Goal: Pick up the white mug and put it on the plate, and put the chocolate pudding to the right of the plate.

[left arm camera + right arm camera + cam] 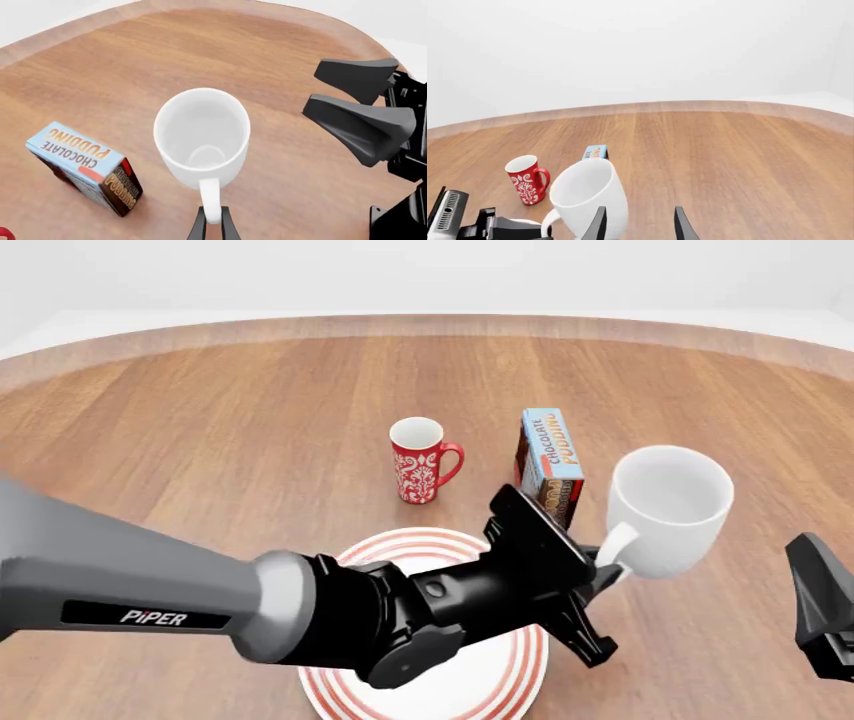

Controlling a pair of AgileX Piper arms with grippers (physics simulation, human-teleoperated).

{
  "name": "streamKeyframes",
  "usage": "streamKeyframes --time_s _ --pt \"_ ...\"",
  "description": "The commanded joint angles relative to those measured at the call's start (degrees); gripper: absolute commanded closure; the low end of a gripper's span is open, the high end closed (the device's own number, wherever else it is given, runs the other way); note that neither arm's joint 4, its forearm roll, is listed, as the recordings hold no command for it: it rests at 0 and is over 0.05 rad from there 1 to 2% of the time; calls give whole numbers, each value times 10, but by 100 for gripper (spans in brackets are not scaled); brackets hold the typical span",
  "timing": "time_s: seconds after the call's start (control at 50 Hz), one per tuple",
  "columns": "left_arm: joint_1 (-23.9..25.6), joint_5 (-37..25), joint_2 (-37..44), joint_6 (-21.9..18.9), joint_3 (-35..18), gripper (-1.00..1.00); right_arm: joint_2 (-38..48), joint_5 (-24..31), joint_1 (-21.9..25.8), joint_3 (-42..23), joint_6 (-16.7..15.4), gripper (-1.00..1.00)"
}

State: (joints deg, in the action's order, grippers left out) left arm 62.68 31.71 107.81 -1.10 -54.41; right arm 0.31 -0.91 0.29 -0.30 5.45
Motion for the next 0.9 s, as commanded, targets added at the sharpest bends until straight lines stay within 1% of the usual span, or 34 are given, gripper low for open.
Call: streamKeyframes --time_s 0.02,0.24,0.3,0.68,0.9 --pt "4 5 -53 -7 45 100 -1 1 0 0 -2 -100" --pt "3 -1 -104 -15 79 100 -1 2 -1 -1 -3 -100" --pt "0 1 -114 -27 91 100 -1 2 -1 -1 -3 -100" --pt "-16 5 -186 -27 158 100 -1 2 0 -1 -6 -100" --pt "-26 -4 -237 -31 193 100 -1 2 0 -1 -7 -100"
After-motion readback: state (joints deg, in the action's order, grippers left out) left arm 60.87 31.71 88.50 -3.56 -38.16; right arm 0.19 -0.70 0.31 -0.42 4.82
